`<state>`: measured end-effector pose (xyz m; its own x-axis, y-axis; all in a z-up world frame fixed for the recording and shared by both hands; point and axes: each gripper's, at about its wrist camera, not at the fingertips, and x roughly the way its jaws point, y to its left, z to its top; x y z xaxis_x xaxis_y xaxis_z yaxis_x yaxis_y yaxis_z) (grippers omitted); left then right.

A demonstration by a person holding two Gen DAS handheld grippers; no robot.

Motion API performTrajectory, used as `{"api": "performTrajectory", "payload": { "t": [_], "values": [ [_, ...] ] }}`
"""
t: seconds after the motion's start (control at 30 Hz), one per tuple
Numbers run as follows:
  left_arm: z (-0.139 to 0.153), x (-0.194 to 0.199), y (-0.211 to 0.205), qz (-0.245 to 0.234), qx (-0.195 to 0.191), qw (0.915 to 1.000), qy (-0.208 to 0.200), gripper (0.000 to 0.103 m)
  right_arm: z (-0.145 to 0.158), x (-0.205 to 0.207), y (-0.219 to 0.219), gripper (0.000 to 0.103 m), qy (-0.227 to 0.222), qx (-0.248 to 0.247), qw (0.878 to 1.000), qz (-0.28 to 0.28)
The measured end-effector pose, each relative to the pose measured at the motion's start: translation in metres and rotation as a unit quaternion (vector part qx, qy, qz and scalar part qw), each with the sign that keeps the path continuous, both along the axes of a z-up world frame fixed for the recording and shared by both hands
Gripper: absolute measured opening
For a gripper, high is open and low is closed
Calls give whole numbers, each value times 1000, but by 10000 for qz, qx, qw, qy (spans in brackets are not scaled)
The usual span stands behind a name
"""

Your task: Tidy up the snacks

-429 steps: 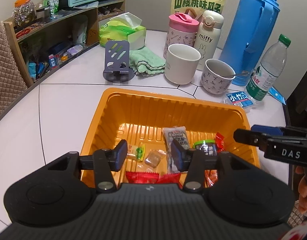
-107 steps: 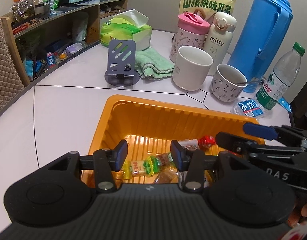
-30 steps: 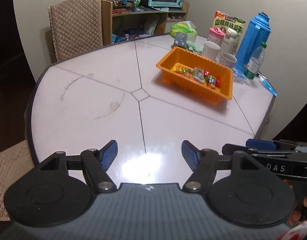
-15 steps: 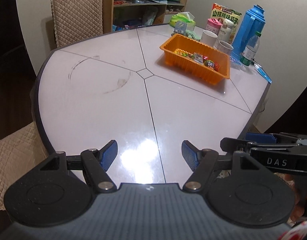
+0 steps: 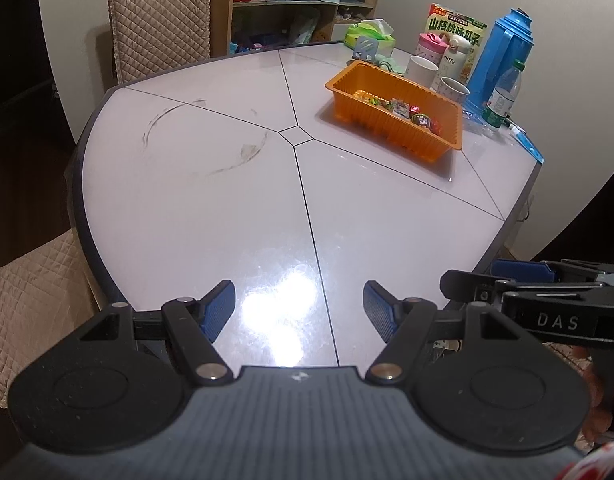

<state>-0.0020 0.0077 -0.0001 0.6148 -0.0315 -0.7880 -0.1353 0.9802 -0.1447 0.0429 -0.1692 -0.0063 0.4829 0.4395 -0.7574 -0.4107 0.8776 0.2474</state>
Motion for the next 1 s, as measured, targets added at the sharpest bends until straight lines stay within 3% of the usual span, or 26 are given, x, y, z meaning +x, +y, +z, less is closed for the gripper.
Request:
{"api": "performTrajectory", "payload": {
  "t": [1.0],
  "values": [
    [-4,6,-5,-74,-27,10000,18,69,-1,2,1,70,9,-22,10000,-4]
  ]
}}
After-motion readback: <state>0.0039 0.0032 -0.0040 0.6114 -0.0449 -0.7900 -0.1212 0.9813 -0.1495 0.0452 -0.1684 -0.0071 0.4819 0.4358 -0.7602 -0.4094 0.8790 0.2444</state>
